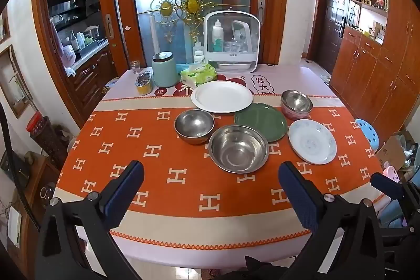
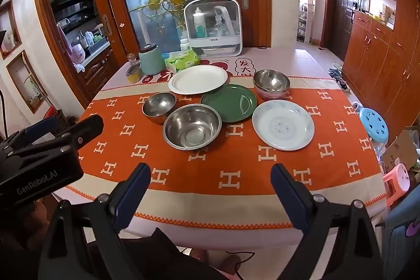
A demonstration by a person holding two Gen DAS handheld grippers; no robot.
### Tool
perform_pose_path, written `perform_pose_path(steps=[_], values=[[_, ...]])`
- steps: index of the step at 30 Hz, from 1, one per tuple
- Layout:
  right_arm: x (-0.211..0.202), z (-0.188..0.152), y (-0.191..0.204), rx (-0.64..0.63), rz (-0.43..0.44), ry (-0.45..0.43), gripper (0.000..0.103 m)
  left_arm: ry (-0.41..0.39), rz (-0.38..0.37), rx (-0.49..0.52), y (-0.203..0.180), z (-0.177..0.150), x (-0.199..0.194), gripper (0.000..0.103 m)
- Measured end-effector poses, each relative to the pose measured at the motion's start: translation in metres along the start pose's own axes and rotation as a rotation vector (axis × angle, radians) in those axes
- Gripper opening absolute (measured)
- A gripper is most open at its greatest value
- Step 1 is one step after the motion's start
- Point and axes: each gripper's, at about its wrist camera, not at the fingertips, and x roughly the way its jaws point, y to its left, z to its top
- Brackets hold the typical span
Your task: Organize plates and bowls
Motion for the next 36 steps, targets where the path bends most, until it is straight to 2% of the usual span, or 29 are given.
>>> perform_pose_path(steps=[15, 26, 36], values=[[0.005, 0.001, -0.008, -0.013, 0.027, 0.005, 0.093, 0.018, 0.025, -0.008, -0.007, 0.0, -0.002, 0.102], [0.009, 0.002, -0.021, -0.015, 0.063, 0.026, 0.093, 0.072, 0.051, -0.036, -0.011, -0.006, 0.004, 0.102], [0.019, -0.002, -0.041, 0.016, 0.114, 0.079, 0.093, 0.13, 0.081, -0.038, -0.025, -0.014, 0.013, 0.102]])
